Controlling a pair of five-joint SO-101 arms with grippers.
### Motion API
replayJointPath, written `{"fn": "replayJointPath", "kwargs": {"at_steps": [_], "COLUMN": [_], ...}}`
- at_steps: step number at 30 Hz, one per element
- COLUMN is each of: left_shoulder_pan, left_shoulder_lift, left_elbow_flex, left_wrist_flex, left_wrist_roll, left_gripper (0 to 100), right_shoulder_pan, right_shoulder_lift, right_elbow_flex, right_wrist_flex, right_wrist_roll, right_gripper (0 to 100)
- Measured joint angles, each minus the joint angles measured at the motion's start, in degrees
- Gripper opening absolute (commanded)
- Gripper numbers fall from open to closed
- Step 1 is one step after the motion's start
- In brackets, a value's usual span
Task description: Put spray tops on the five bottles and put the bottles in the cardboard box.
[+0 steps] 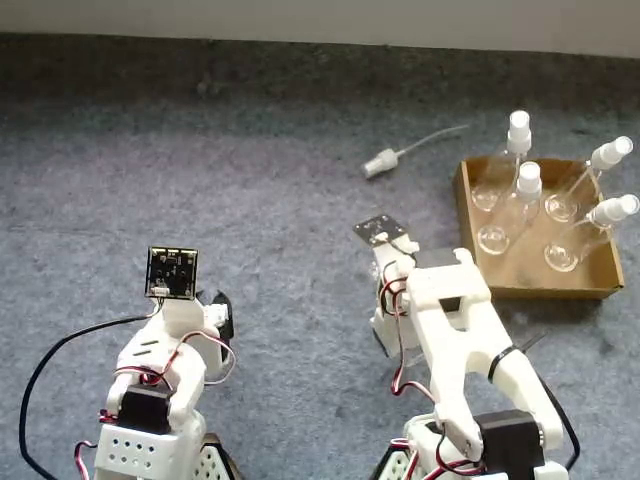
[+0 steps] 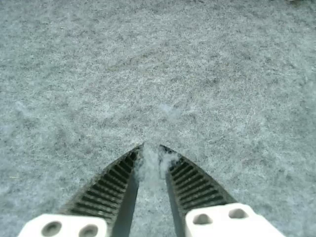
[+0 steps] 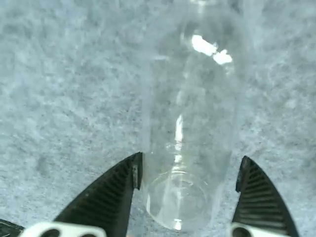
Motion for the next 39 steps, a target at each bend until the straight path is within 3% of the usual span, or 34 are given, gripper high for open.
{"fn": "replayJointPath", "kwargs": {"at_steps": [14,18,26,39], "left_shoulder_pan": [0.0,0.0,0.0,0.0], "left_shoulder_lift": [0.0,0.0,0.0,0.0], "left_elbow_flex": [0.0,0.0,0.0,0.0], "left_wrist_flex": [0.0,0.0,0.0,0.0], "left_wrist_roll": [0.0,0.0,0.0,0.0], "left_gripper": [1,1,1,1], "right_shoulder_pan": [-1.32,-5.01,-5.36,-5.45], "right_shoulder_lift": [0.0,0.0,0.97,11.78], "right_elbow_flex": [-5.45,-5.45,-5.01,-5.01], "right_wrist_flex": [-5.1,-8.79,-18.2,-17.05], "right_wrist_roll": [-3.87,-3.87,-3.87,-3.87], "right_gripper": [26.1,26.1,26.2,26.4]}}
